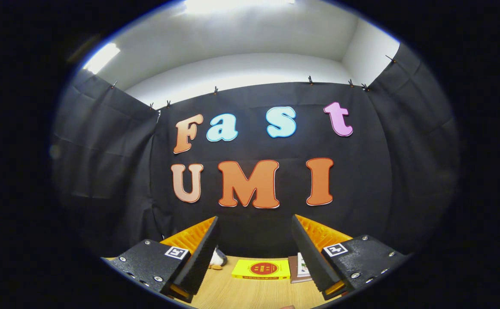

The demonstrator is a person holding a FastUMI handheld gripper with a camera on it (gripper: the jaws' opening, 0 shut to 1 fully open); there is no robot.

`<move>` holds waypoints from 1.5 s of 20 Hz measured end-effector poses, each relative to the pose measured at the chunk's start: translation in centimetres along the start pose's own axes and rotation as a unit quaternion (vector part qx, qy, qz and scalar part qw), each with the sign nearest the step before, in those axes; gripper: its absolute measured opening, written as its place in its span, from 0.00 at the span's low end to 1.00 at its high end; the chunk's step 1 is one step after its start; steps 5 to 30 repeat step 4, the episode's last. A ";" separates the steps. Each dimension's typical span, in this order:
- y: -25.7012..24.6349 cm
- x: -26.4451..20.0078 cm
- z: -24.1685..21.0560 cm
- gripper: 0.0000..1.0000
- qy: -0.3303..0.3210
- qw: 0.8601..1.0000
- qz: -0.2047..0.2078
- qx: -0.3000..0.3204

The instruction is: Open the storage box then place both shoes into the box .Put the left shoe in first, then the right shoe, with the right side of both shoes facing outward in a uniform manner.

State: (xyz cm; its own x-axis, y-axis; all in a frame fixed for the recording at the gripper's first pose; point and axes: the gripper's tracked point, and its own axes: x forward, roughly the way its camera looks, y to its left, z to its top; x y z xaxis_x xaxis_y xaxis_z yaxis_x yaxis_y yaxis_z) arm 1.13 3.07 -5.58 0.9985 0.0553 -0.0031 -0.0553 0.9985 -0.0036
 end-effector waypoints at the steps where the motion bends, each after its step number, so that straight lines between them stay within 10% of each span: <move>1: 0.2 0.4 0.0 0.98 0.001 1.000 0.003 -0.003; 30: 0.0 0.6 0.9 0.98 0.001 1.000 0.003 -0.008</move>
